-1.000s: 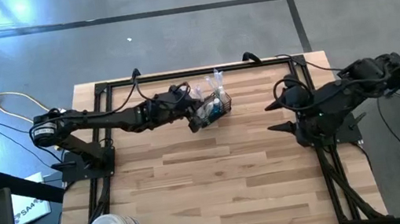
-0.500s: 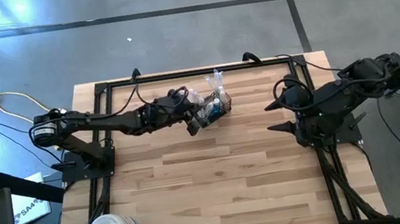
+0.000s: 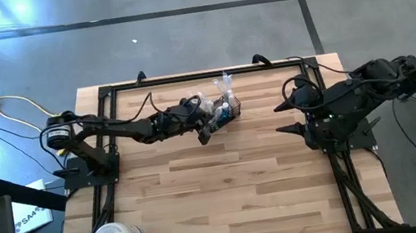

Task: Pick & Place toothbrushing station
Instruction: Put the purple toothbrush into the mesh organizer

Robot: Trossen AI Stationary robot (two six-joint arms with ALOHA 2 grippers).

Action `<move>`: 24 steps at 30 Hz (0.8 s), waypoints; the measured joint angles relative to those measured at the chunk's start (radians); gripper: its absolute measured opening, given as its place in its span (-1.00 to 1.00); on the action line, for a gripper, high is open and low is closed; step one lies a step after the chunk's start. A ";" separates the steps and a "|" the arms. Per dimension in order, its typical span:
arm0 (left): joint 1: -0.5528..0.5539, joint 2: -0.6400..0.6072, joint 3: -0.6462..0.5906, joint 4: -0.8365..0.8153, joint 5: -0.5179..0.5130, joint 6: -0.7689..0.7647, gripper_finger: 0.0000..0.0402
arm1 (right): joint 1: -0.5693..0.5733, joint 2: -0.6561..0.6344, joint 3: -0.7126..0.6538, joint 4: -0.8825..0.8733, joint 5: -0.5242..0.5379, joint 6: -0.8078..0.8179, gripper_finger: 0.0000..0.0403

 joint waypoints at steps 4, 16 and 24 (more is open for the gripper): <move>0.000 0.028 0.001 0.009 0.001 -0.008 -0.90 | -0.021 0.000 0.000 0.001 -0.041 -0.003 0.27; 0.000 0.042 0.001 -0.015 0.004 -0.009 -0.83 | -0.043 0.001 0.000 0.001 -0.051 -0.029 0.27; 0.000 0.042 0.001 -0.021 0.008 -0.009 -0.79 | -0.043 0.001 0.000 0.001 -0.051 -0.049 0.27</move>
